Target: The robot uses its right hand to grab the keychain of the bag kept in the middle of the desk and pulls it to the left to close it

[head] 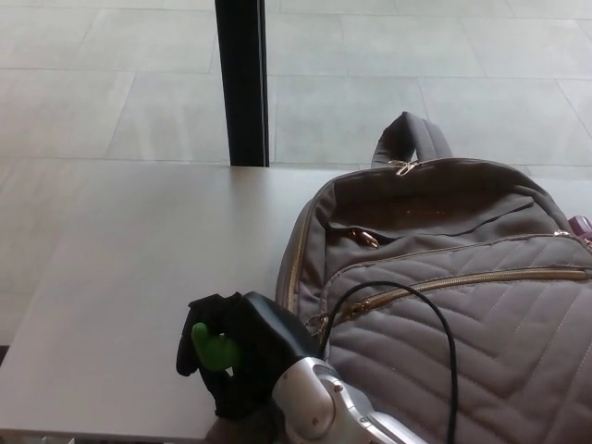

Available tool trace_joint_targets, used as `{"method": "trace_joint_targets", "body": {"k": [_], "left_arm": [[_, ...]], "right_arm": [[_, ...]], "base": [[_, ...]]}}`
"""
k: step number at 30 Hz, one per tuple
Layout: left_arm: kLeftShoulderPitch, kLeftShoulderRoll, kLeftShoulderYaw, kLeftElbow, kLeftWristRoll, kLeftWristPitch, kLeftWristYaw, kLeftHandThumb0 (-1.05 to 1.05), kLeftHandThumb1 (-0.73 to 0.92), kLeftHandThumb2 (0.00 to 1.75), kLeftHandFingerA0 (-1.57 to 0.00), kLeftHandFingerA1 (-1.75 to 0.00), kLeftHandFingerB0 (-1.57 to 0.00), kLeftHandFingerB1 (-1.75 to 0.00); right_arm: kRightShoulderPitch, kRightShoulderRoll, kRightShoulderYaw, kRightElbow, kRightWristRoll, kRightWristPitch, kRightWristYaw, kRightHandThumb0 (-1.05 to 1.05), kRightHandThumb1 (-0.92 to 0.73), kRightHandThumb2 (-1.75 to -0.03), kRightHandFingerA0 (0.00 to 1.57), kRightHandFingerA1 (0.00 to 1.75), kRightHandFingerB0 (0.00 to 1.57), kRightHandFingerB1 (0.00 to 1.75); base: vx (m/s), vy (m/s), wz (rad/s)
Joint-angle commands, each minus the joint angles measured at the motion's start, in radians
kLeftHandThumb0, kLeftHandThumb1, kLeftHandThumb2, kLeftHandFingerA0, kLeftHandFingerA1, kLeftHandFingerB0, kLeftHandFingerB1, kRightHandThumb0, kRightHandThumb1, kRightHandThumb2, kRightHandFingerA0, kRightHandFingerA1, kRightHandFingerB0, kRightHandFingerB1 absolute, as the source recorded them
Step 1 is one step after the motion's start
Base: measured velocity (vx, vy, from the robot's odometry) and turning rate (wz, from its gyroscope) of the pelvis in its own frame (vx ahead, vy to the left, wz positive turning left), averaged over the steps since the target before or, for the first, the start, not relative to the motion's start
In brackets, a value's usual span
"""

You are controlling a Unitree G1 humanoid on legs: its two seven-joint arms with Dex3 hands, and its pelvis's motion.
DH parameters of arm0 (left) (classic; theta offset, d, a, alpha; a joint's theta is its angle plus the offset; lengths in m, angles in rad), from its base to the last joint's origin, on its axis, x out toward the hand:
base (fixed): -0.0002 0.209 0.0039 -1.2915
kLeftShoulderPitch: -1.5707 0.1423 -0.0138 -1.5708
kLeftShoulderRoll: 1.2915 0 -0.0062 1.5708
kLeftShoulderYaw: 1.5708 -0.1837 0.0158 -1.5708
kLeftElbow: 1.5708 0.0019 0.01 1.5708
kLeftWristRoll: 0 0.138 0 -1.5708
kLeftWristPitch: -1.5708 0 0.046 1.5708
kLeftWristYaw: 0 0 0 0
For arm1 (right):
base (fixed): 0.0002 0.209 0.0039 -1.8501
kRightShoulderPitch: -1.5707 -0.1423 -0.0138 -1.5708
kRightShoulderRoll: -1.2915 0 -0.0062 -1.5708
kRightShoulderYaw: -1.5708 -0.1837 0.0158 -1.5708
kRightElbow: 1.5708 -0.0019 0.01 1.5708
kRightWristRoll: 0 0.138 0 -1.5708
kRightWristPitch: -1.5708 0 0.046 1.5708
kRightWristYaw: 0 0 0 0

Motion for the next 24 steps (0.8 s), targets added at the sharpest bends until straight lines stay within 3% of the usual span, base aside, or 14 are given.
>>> {"method": "trace_joint_targets", "body": {"k": [1, 3, 5, 8, 11, 13, 14, 15, 16, 17, 18, 20, 21, 24], "left_arm": [[-0.122, 0.116, 0.026, -0.116, -0.052, -0.028, -0.211, -0.58, 0.75, 0.63, -0.67, -0.49, -0.57, -0.42], [-0.135, 0.109, 0.031, -0.135, -0.069, -0.008, -0.234, -0.61, 0.73, 0.62, -0.67, -0.50, -0.59, -0.42], [-0.130, 0.104, 0.016, -0.153, -0.062, -0.035, -0.273, -0.60, 0.74, 0.62, -0.69, -0.49, -0.58, -0.42], [-0.086, 0.087, 0.007, -0.258, -0.072, 0.002, -0.261, -0.57, 0.75, 0.63, -0.66, -0.55, -0.55, -0.44], [-0.108, 0.075, 0.025, -0.179, -0.079, -0.015, -0.282, -0.56, 0.75, 0.63, -0.64, -0.48, -0.52, -0.42], [-0.076, 0.067, 0.031, -0.237, -0.097, 0.015, -0.279, -0.61, 0.73, 0.62, -0.65, -0.58, -0.56, -0.45], [-0.068, 0.069, 0.034, -0.243, -0.098, 0.020, -0.281, -0.61, 0.73, 0.62, -0.64, -0.59, -0.56, -0.46], [-0.063, 0.068, 0.035, -0.246, -0.098, 0.022, -0.281, -0.61, 0.73, 0.62, -0.64, -0.59, -0.56, -0.46], [-0.062, 0.069, 0.039, -0.237, -0.098, 0.022, -0.282, -0.61, 0.73, 0.62, -0.62, -0.59, -0.55, -0.45], [-0.057, 0.070, 0.043, -0.239, -0.099, 0.023, -0.285, -0.61, 0.73, 0.62, -0.62, -0.59, -0.55, -0.45], [-0.047, 0.076, 0.041, -0.256, -0.088, 0.032, -0.264, -0.63, 0.72, 0.61, -0.60, -0.57, -0.56, -0.45], [-0.042, 0.087, 0.049, -0.254, -0.090, 0.036, -0.275, -0.61, 0.73, 0.62, -0.63, -0.60, -0.57, -0.45], [-0.040, 0.094, 0.053, -0.243, -0.088, 0.031, -0.282, -0.60, 0.74, 0.62, -0.63, -0.60, -0.58, -0.44], [-0.053, 0.104, 0.049, -0.188, -0.056, 0.014, -0.260, -0.60, 0.75, 0.63, -0.59, -0.51, -0.51, -0.42]], "right_arm": [[0.170, -0.869, -0.425, -0.691, 0.219, -0.142, 0.691, -0.85, -0.52, -0.95, 0.03, 0.14, 0.12, 0.17], [0.164, -0.854, -0.440, -0.672, 0.229, -0.164, 0.674, -0.79, -0.48, -0.94, 0.00, 0.19, 0.09, 0.21], [0.139, -0.791, -0.529, -0.687, 0.291, -0.053, 0.628, -0.84, -0.51, -0.92, 0.06, 0.11, 0.08, 0.17], [0.130, -0.785, -0.562, -0.696, 0.302, -0.022, 0.607, -0.83, -0.52, -0.93, 0.05, 0.12, 0.06, 0.16], [0.142, -0.837, -0.560, -0.722, 0.247, -0.023, 0.603, -0.81, -0.51, -0.90, 0.02, 0.17, 0.06, 0.26], [0.155, -0.862, -0.555, -0.735, 0.221, -0.025, 0.596, -0.79, -0.49, -0.89, 0.00, 0.18, 0.10, 0.33], [0.158, -0.872, -0.557, -0.742, 0.219, -0.016, 0.595, -0.79, -0.62, -0.61, 0.00, 0.21, 0.14, 0.26], [0.160, -0.881, -0.561, -0.747, 0.224, -0.007, 0.599, -0.79, -0.62, -0.61, 0.00, 0.21, 0.14, 0.26], [0.161, -0.896, -0.566, -0.742, 0.220, -0.017, 0.597, -0.80, -0.50, -0.76, 0.00, 0.13, 0.10, 0.28], [0.164, -0.899, -0.564, -0.748, 0.222, -0.015, 0.596, -0.80, -0.50, -0.76, 0.00, 0.13, 0.10, 0.28], [0.158, -0.927, -0.584, -0.733, 0.214, -0.018, 0.596, -0.97, -0.59, -0.93, 0.00, 0.01, 0.13, 0.09], [0.143, -0.942, -0.619, -0.691, 0.249, -0.052, 0.602, -0.96, -0.59, -0.96, 0.00, 0.07, 0.12, 0.05], [0.131, -0.956, -0.643, -0.665, 0.255, -0.074, 0.596, -1.03, -0.63, -0.97, 0.00, 0.00, 0.13, 0.00], [0.117, -1.010, -0.699, -0.682, 0.261, -0.021, 0.602, -0.99, -0.61, -0.95, 0.00, 0.00, 0.10, 0.06]], "base": [[0.00, 0.000, 0.00], [-0.02, -0.009, 0.09], [-0.01, 0.010, 0.03], [0.00, 0.000, 0.00], [0.00, 0.000, 0.00], [0.00, 0.000, 0.00], [0.00, 0.000, 0.00], [0.00, 0.000, 0.00], [0.00, 0.000, 0.00], [0.00, 0.000, 0.00], [0.00, 0.000, 0.00], [0.00, 0.000, 0.00], [0.00, 0.000, 0.00], [0.00, 0.000, 0.00]]}}
